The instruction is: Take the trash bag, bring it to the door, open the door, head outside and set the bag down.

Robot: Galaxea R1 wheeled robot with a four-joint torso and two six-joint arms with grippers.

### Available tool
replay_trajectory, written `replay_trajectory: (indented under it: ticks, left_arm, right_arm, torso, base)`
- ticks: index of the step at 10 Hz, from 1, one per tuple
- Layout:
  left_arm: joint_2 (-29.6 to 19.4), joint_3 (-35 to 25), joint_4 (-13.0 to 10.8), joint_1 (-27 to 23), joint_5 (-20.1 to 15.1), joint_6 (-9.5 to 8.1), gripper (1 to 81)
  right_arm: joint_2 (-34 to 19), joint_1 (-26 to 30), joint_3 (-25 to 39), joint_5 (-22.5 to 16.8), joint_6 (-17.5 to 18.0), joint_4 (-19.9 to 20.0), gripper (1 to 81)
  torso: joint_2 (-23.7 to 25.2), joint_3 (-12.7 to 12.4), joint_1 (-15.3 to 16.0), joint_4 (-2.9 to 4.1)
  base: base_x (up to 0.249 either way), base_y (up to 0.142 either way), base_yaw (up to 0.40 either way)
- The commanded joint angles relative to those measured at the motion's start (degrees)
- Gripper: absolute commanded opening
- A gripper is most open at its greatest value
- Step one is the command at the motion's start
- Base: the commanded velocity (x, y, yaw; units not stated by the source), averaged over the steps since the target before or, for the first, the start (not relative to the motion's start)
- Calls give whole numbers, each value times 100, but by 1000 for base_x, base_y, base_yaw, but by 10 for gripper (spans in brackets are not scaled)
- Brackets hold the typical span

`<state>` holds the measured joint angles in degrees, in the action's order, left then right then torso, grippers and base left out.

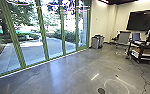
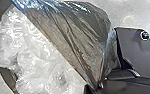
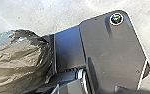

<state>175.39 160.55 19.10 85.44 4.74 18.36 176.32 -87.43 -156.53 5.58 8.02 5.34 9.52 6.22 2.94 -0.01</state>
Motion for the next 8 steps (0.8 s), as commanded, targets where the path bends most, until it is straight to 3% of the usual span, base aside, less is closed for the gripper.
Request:
replay_trajectory:
  ticks: [1,5,8]
  left_arm:
    - [-3,20,-29,-313,-298,36,10]
    - [-12,20,-21,-313,-298,45,10]
    - [-12,20,-21,-313,-298,45,10]
  right_arm:
    - [11,300,0,-295,-11,11,811]
    - [11,300,0,-295,-11,20,811]
    - [10,300,-8,-295,-11,20,811]
  torso:
    - [0,0,0,0]
    - [0,0,-2,0]
    - [4,-2,-13,0]
  base:
    - [0,0,0]
    - [0,0,0]
    - [91,0,0]
